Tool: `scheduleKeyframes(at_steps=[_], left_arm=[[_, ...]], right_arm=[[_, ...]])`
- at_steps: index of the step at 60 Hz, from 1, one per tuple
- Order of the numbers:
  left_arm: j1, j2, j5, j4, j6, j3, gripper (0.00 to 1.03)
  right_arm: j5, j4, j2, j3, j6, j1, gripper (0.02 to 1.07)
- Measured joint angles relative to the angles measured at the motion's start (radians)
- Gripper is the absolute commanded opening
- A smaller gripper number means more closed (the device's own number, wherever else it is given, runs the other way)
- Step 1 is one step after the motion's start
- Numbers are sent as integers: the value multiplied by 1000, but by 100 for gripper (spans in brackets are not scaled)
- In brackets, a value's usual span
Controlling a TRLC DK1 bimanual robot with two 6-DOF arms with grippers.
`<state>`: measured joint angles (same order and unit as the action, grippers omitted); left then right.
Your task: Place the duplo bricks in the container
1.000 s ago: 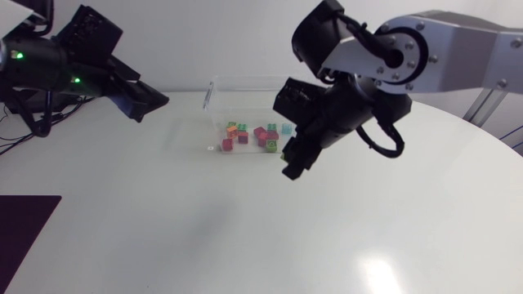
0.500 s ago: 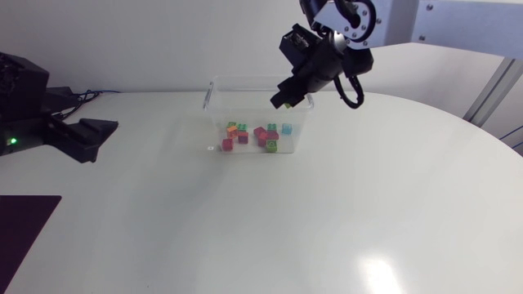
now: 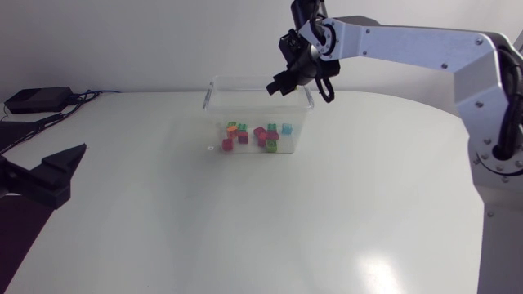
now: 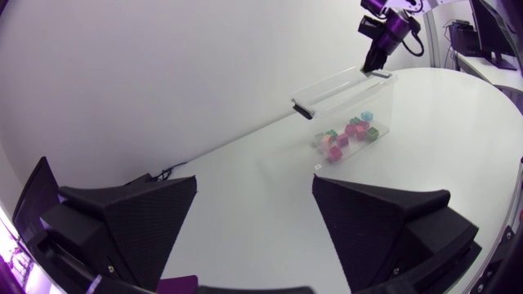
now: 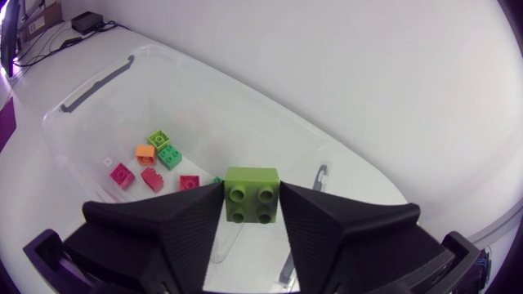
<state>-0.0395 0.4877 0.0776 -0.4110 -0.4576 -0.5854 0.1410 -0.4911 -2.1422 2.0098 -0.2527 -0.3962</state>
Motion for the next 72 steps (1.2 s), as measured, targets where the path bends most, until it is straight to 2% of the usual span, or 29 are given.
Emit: scheduleKeyframes(at_steps=[19, 60, 72], left_arm=[[-8, -127, 0, 0, 42, 68, 99], [-13, -301, -31, 27, 90, 138, 99], [-23, -309, -32, 92, 90, 179, 99]], right_arm=[[75, 103, -18, -13, 22, 13, 102], [258, 366, 569, -644, 14, 62, 102], [299, 424, 731, -819, 6, 62, 102]])
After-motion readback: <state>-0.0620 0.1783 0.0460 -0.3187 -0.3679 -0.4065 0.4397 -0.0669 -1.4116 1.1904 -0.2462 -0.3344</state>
